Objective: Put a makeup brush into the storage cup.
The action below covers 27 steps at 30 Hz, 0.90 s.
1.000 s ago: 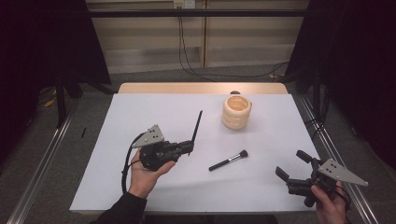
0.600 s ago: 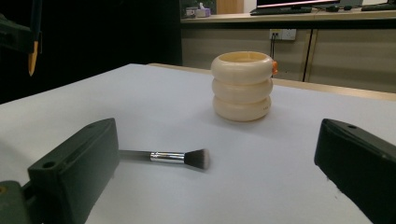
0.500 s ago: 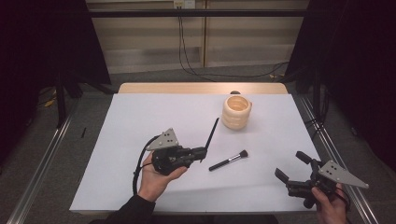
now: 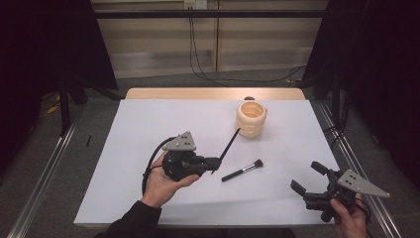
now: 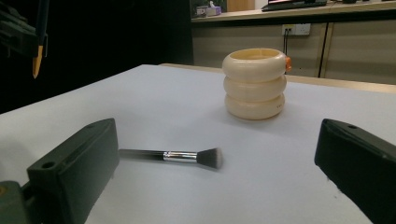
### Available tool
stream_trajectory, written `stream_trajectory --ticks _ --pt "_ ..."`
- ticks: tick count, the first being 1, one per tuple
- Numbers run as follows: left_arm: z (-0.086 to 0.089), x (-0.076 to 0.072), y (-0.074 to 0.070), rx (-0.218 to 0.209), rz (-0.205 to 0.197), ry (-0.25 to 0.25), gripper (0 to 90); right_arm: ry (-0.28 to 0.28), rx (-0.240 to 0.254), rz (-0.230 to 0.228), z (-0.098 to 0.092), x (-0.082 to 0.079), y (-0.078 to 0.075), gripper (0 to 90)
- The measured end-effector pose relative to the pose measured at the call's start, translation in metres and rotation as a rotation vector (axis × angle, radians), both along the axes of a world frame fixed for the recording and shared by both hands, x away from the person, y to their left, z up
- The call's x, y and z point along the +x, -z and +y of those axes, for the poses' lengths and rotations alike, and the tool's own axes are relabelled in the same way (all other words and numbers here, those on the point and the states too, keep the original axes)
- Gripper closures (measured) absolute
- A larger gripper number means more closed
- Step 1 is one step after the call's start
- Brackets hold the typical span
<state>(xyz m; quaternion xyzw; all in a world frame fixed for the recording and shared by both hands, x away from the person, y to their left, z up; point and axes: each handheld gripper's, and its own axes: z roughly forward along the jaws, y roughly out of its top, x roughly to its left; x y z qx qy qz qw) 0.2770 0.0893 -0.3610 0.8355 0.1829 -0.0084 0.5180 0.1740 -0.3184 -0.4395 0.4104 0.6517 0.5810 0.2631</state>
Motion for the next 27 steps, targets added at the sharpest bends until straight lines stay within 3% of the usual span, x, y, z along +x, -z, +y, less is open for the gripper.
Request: stream_trajectory --ticks 9,10,13,22,27 --pt "-0.004 0.004 0.0 0.139 0.022 0.003 84.4 -0.041 -0.026 0.001 0.002 0.0 0.001 0.0" --pt "-0.004 0.004 -0.002 0.172 0.03 0.01 84.4 -0.051 -0.026 0.009 0.003 0.0 0.001 0.0" --pt "-0.007 0.003 -0.001 0.189 0.037 0.024 84.4 -0.056 -0.034 0.007 0.003 0.0 0.001 0.0" --pt "-0.009 0.009 0.001 0.344 0.044 0.07 84.4 -0.069 -0.052 0.027 0.006 0.002 0.002 0.0" --pt "-0.008 0.012 0.004 0.399 0.054 0.048 84.3 -0.076 -0.059 0.033 0.006 0.002 0.003 0.0"
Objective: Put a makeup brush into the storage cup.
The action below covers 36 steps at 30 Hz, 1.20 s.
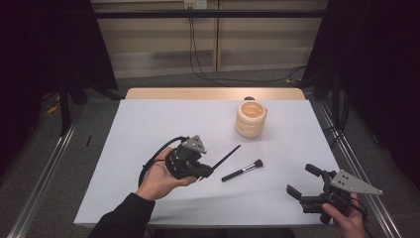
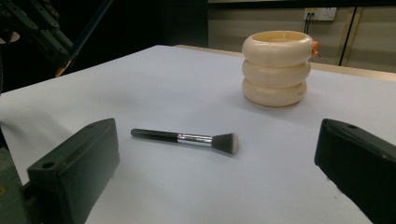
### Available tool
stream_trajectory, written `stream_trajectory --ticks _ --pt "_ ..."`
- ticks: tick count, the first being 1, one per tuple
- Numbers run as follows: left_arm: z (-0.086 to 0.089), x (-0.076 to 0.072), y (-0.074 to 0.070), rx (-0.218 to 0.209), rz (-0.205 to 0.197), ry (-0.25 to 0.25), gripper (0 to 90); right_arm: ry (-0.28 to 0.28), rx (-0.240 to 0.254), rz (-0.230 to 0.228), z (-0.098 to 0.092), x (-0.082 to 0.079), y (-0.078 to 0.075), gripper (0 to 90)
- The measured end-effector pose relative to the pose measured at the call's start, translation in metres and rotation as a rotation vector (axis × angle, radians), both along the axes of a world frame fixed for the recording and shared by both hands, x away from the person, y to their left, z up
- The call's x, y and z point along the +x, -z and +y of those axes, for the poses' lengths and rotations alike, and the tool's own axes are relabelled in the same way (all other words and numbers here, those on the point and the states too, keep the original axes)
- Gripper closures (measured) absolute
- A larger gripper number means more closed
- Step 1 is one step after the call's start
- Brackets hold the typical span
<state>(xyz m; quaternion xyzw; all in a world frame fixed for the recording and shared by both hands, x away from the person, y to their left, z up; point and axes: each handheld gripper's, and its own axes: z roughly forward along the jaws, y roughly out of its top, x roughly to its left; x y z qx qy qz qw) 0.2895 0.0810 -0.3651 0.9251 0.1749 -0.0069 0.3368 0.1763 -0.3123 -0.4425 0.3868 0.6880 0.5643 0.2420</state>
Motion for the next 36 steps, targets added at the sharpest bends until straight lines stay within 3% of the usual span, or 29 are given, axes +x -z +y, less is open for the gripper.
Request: stream_trajectory --ticks 3,4,6,9,12,16,21,24,29,30,32,34,36 --pt "0.003 0.003 0.001 0.053 0.005 0.009 84.3 -0.018 0.0 0.002 0.002 0.0 0.0 0.0" --pt "0.003 0.002 0.001 0.05 0.011 -0.008 84.3 -0.022 -0.006 0.002 0.003 0.0 0.0 0.0" --pt "0.005 0.006 0.0 0.101 0.008 0.035 84.3 -0.033 -0.009 0.006 0.004 0.001 0.0 0.0" --pt "0.004 0.007 0.003 0.11 0.033 0.008 84.3 -0.031 -0.013 0.011 0.005 0.002 0.001 0.0" --pt "0.004 0.009 0.003 0.16 0.038 0.06 84.3 -0.034 -0.016 0.018 0.005 0.003 0.0 0.0" --pt "0.0 0.004 0.006 0.168 0.057 0.052 84.3 -0.05 -0.031 0.017 0.007 0.004 0.0 0.0" --pt "-0.005 0.004 0.009 0.25 0.069 0.092 84.3 -0.068 -0.034 0.011 0.007 0.005 -0.002 0.1" --pt "-0.008 0.004 0.011 0.275 0.077 0.101 84.3 -0.056 -0.037 -0.004 0.007 0.005 -0.004 0.3" --pt "-0.009 0.008 0.013 0.281 0.089 0.099 84.3 -0.056 -0.034 -0.02 0.007 0.006 -0.008 1.6" --pt "-0.01 0.008 0.013 0.275 0.091 0.11 84.3 -0.058 -0.024 -0.009 0.008 0.006 -0.01 1.3" --pt "-0.011 0.007 0.013 0.283 0.096 0.086 84.3 -0.08 -0.036 0.006 0.008 0.008 -0.013 3.0" --pt "-0.011 0.007 0.013 0.265 0.093 0.11 84.3 -0.101 -0.046 0.012 0.008 0.009 -0.016 3.6" --pt "-0.011 0.006 0.012 0.276 0.089 0.12 84.3 -0.116 -0.042 0.027 0.009 0.01 -0.02 4.3"
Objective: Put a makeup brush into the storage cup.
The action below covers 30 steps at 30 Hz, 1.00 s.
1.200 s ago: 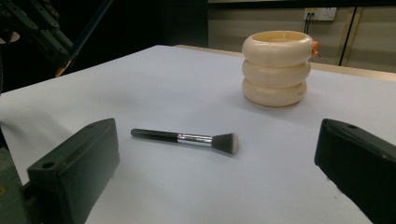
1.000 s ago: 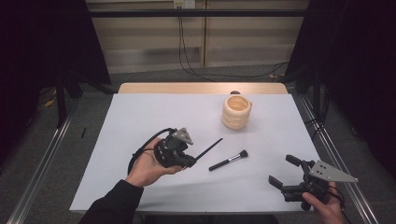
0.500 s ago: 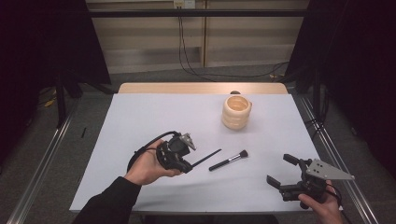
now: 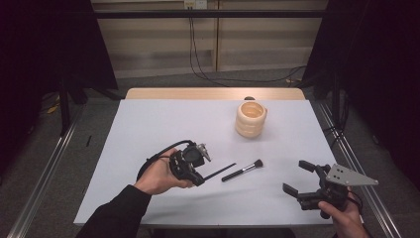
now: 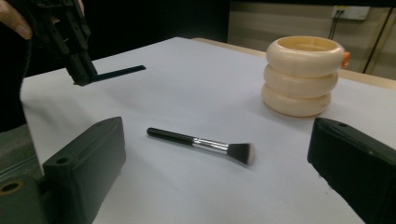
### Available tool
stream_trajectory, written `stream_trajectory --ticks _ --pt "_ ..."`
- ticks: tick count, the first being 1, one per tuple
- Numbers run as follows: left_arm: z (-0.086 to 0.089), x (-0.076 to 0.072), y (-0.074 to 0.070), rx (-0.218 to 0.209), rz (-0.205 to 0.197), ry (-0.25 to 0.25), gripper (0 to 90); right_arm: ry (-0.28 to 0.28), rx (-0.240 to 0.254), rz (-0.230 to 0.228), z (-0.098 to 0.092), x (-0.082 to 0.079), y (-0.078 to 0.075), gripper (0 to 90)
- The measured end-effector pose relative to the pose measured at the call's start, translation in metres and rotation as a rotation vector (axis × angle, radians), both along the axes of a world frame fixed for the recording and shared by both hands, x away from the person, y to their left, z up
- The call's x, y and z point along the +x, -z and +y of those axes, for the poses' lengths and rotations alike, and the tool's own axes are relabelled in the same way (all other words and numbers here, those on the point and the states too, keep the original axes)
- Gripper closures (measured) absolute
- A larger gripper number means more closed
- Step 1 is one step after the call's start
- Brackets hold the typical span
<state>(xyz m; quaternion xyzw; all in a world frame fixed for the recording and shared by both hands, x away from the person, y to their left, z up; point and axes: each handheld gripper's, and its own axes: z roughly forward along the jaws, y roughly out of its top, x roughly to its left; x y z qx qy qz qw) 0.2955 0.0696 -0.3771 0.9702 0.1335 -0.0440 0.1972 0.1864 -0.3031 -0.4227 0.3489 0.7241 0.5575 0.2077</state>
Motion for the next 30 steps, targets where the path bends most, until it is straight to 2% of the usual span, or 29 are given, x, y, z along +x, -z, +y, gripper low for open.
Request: stream_trajectory --ticks 1,3,4,5,6,7,9,10,14,15,16,20,21,22,26,28,29,30 --pt "0.0 -0.001 0.0 -0.004 0.005 -0.004 84.3 -0.006 -0.005 0.0 0.0 0.0 -0.002 4.0" --pt "-0.001 -0.001 0.0 -0.014 0.006 -0.012 84.3 -0.026 0.018 0.013 0.001 0.002 -0.004 4.2" --pt "-0.001 0.001 0.0 -0.009 0.0 0.021 84.3 -0.032 0.013 0.02 0.002 0.003 -0.006 4.1" --pt "-0.002 0.0 0.0 -0.009 0.002 0.01 84.3 -0.033 0.012 0.003 0.003 0.005 -0.008 3.4" --pt "-0.003 -0.001 0.0 -0.007 0.004 0.008 84.3 -0.031 0.013 0.004 0.004 0.007 -0.01 3.4" --pt "-0.004 -0.001 0.001 -0.015 0.004 0.006 84.3 -0.038 0.012 0.005 0.006 0.009 -0.012 3.5" --pt "-0.006 0.0 0.0 0.004 0.0 0.029 84.3 -0.05 0.007 0.004 0.01 0.015 -0.017 3.6" --pt "-0.007 -0.001 -0.001 -0.002 0.004 0.021 84.3 -0.057 0.004 0.006 0.012 0.018 -0.019 3.6" --pt "-0.011 -0.001 -0.003 0.012 0.0 0.054 84.3 -0.112 -0.004 0.017 0.023 0.032 -0.027 3.4" --pt "-0.012 -0.003 -0.003 0.003 0.004 0.039 84.3 -0.117 -0.015 0.016 0.026 0.036 -0.028 2.5" --pt "-0.013 -0.002 -0.003 0.009 -0.004 0.056 84.3 -0.12 -0.014 0.007 0.029 0.039 -0.029 2.0" --pt "-0.013 -0.002 -0.003 -0.006 0.005 0.036 84.2 -0.14 -0.033 -0.003 0.04 0.048 -0.033 0.9" --pt "-0.013 0.0 -0.004 0.013 0.003 0.059 84.2 -0.152 -0.037 -0.008 0.041 0.051 -0.034 1.7" --pt "-0.013 -0.001 -0.003 0.001 0.006 0.038 84.2 -0.157 -0.035 -0.011 0.043 0.052 -0.036 1.2" --pt "-0.015 -0.002 -0.002 -0.006 0.01 0.032 84.2 -0.155 -0.041 -0.038 0.05 0.058 -0.044 1.3" --pt "-0.015 0.001 -0.004 0.01 0.007 0.056 84.1 -0.178 -0.052 -0.033 0.053 0.061 -0.047 6.3" --pt "-0.015 0.001 -0.004 0.017 0.008 0.059 84.1 -0.193 -0.055 -0.036 0.055 0.063 -0.048 6.0" --pt "-0.016 -0.001 -0.002 -0.004 0.012 0.034 84.1 -0.198 -0.063 -0.034 0.058 0.065 -0.05 5.9"
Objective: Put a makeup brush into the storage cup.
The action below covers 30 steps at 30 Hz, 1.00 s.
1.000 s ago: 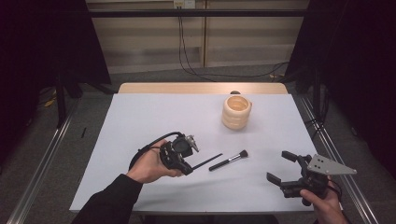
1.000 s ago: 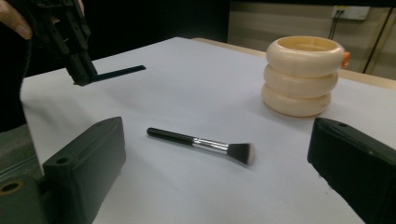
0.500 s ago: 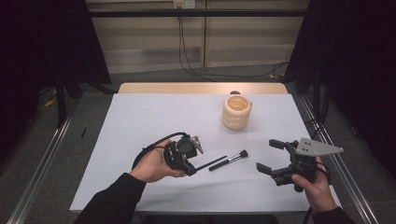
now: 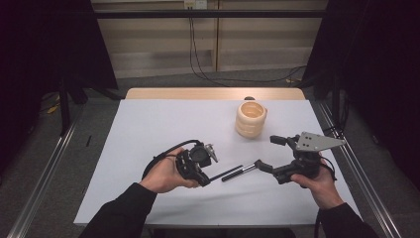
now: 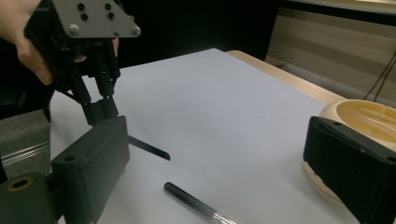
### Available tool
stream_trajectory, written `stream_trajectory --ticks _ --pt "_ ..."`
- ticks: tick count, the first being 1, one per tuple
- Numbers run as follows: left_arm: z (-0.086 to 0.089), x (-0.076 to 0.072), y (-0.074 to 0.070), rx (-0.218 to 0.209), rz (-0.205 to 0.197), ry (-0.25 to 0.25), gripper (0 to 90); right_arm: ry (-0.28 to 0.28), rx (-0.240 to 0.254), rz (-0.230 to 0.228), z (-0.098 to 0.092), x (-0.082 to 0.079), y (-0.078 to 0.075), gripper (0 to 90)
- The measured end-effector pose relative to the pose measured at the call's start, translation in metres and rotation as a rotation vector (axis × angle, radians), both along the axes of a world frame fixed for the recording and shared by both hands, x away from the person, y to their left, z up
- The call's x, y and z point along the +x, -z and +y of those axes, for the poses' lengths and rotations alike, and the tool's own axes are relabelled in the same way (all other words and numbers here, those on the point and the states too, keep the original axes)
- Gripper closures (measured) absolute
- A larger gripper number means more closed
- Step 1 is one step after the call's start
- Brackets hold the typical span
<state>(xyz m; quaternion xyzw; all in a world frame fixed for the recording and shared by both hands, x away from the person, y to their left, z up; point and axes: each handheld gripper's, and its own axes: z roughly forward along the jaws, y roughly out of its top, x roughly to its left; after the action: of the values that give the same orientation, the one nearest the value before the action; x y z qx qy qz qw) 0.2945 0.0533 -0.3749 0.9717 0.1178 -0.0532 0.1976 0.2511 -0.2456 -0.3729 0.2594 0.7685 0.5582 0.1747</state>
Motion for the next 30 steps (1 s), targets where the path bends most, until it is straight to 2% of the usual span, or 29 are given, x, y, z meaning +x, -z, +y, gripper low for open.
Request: stream_trajectory --ticks 6,8,9,10,11,12,13,14,17,19,21,22,24,26,27,28,30 --pt "-0.005 0.0 -0.001 0.033 -0.009 0.038 84.1 -0.033 -0.047 -0.008 0.013 0.009 -0.013 5.8" --pt "-0.007 -0.002 -0.001 0.025 -0.005 0.032 84.1 -0.065 -0.07 0.04 0.019 0.013 -0.017 7.0" --pt "-0.007 -0.001 -0.002 0.037 -0.025 0.067 84.1 -0.081 -0.079 0.054 0.022 0.014 -0.019 7.3" --pt "-0.008 -0.003 -0.001 0.034 -0.018 0.058 84.1 -0.095 -0.081 0.053 0.025 0.016 -0.02 6.5" --pt "-0.009 -0.003 -0.001 0.036 -0.016 0.072 84.1 -0.092 -0.089 0.047 0.028 0.017 -0.021 4.3" --pt "-0.009 -0.005 0.0 0.028 -0.011 0.057 84.1 -0.096 -0.104 0.053 0.031 0.019 -0.022 3.5" --pt "-0.01 -0.004 0.0 0.044 -0.013 0.074 84.1 -0.108 -0.118 0.066 0.033 0.021 -0.022 4.7" --pt "-0.011 -0.006 0.0 0.041 -0.007 0.054 84.1 -0.117 -0.136 0.076 0.035 0.023 -0.023 6.1" --pt "-0.011 -0.005 0.0 0.045 -0.004 0.056 84.1 -0.146 -0.227 0.088 0.042 0.027 -0.022 5.9" --pt "-0.012 -0.005 0.0 0.048 -0.003 0.051 84.1 -0.16 -0.28 0.103 0.046 0.03 -0.021 9.3" --pt "-0.012 -0.005 0.001 0.065 -0.024 0.065 84.2 -0.191 -0.297 0.106 0.049 0.032 -0.021 12.8" --pt "-0.012 -0.005 0.0 0.065 -0.012 0.066 84.1 -0.197 -0.318 0.119 0.05 0.034 -0.02 13.5" --pt "-0.013 -0.005 0.001 0.059 -0.014 0.065 84.1 -0.217 -0.342 0.15 0.051 0.038 -0.019 15.3" --pt "-0.014 -0.004 0.002 0.071 -0.011 0.077 84.1 -0.24 -0.367 0.167 0.053 0.041 -0.018 15.9" --pt "-0.015 -0.005 0.003 0.063 -0.01 0.057 84.1 -0.255 -0.384 0.181 0.055 0.041 -0.017 14.2" --pt "-0.015 -0.005 0.004 0.063 -0.034 0.054 84.1 -0.276 -0.402 0.186 0.058 0.041 -0.016 13.5" --pt "-0.016 -0.004 0.005 0.078 -0.028 0.068 84.1 -0.312 -0.455 0.19 0.065 0.039 -0.014 14.6"
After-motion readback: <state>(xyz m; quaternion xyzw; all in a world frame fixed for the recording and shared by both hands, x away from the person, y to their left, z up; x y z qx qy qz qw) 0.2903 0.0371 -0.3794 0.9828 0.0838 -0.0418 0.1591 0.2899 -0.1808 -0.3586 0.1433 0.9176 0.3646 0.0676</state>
